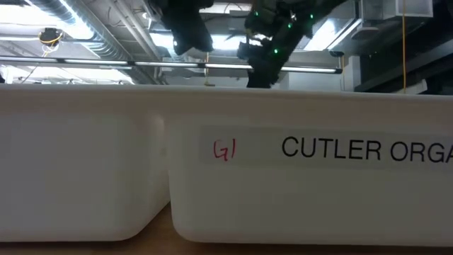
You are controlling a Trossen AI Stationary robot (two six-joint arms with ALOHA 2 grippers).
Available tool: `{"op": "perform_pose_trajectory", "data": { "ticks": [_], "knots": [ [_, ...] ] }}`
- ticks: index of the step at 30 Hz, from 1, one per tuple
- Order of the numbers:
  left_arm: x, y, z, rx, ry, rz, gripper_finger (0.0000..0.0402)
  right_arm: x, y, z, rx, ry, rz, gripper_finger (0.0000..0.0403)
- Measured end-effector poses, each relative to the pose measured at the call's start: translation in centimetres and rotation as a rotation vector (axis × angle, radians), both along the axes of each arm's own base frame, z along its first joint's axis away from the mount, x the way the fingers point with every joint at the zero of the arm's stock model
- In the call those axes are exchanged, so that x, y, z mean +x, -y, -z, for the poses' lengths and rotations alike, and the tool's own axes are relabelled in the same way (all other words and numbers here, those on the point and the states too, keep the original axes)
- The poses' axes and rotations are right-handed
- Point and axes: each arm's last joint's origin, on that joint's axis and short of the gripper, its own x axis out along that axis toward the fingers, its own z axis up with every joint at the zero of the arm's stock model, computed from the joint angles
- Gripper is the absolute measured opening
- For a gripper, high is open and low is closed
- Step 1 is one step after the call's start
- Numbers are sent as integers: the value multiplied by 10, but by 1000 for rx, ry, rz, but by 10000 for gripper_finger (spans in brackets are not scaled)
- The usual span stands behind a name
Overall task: Sort silverware
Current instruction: Put the silver spoon into the white silverware tray
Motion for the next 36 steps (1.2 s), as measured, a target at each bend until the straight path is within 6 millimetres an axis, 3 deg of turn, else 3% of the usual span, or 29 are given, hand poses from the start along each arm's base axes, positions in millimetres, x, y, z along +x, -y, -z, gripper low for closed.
{"op": "perform_pose_trajectory", "data": {
  "ticks": [10,19,28,32,36],
  "knots": [
    [-2,-42,4,133,-18,-254,61,2,20,34,90,-23,-6,124],
    [-1,-80,16,134,-35,-367,61,18,28,83,108,-119,-43,124],
    [1,-90,26,124,-71,-392,61,24,33,104,24,-164,-50,124],
    [3,-90,30,120,-87,-389,61,20,44,103,-51,-197,121,124],
    [4,-90,32,119,-92,-387,61,6,67,103,46,-161,278,124]
  ]
}}
